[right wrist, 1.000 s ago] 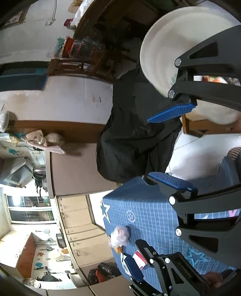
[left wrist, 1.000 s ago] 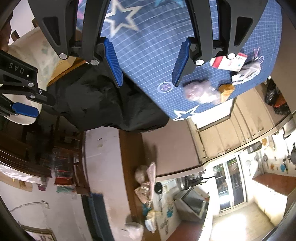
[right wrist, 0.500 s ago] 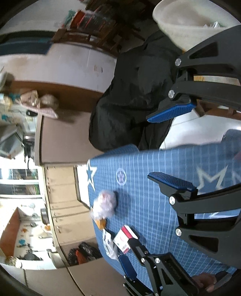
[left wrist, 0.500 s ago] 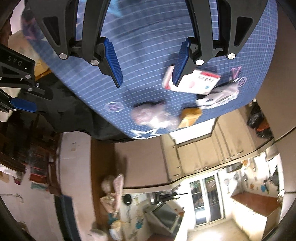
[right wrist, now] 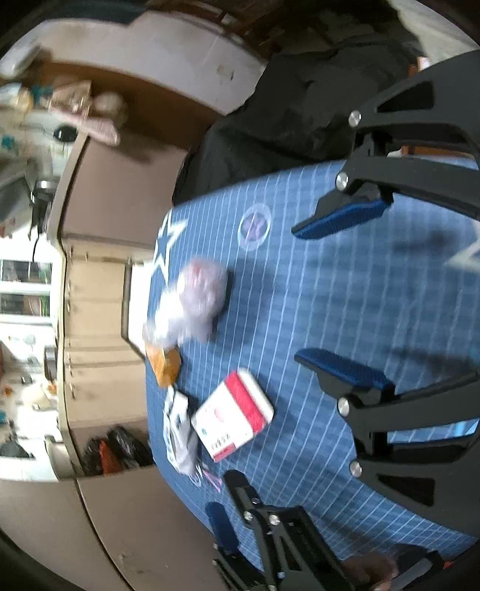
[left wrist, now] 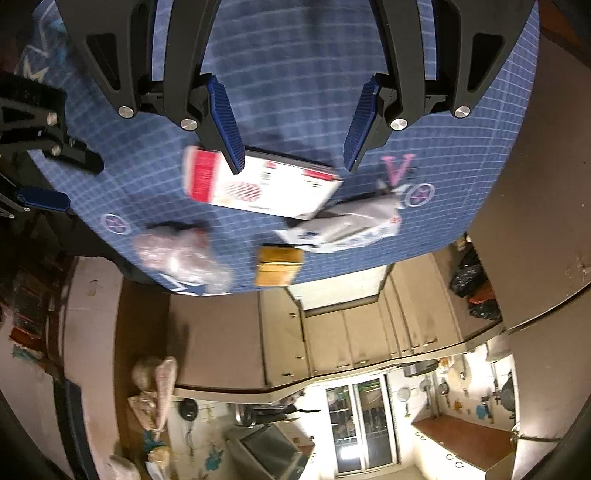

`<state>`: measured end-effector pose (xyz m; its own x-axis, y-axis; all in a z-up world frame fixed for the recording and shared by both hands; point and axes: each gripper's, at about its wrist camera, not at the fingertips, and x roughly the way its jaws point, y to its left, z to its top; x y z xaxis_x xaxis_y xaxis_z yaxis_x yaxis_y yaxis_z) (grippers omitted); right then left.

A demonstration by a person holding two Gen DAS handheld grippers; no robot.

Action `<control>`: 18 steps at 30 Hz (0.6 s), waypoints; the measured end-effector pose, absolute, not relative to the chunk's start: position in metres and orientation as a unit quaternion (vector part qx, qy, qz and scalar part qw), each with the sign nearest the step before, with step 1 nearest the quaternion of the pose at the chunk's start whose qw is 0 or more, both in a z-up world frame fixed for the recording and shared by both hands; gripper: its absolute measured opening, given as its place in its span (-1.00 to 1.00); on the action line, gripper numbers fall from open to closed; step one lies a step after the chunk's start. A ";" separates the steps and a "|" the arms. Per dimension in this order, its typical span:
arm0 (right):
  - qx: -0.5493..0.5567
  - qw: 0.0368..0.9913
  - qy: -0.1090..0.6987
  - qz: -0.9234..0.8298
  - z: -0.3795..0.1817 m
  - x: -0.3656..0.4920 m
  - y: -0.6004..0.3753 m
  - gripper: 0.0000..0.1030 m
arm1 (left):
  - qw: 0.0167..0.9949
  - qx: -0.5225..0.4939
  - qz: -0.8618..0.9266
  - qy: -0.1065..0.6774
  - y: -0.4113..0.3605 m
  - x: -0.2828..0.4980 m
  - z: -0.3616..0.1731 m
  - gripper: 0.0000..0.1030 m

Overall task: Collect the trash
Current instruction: 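Move both open grippers back over the remaining trash on the table, then grasp the white alcohol wipes pack with the left gripper while the right gripper grasps the white-red tablets box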

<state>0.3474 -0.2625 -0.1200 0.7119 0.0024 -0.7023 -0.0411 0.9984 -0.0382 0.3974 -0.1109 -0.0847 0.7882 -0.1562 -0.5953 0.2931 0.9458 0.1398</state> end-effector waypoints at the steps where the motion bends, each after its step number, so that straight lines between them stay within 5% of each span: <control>1: -0.028 0.924 0.380 0.023 -0.121 0.353 -0.257 0.33 | 0.940 0.111 -0.114 0.303 -0.104 0.403 -0.083 0.13; 18: -0.075 0.901 0.393 0.167 -0.133 0.422 -0.197 0.89 | 0.928 0.147 -0.147 0.310 -0.053 0.473 -0.072 0.14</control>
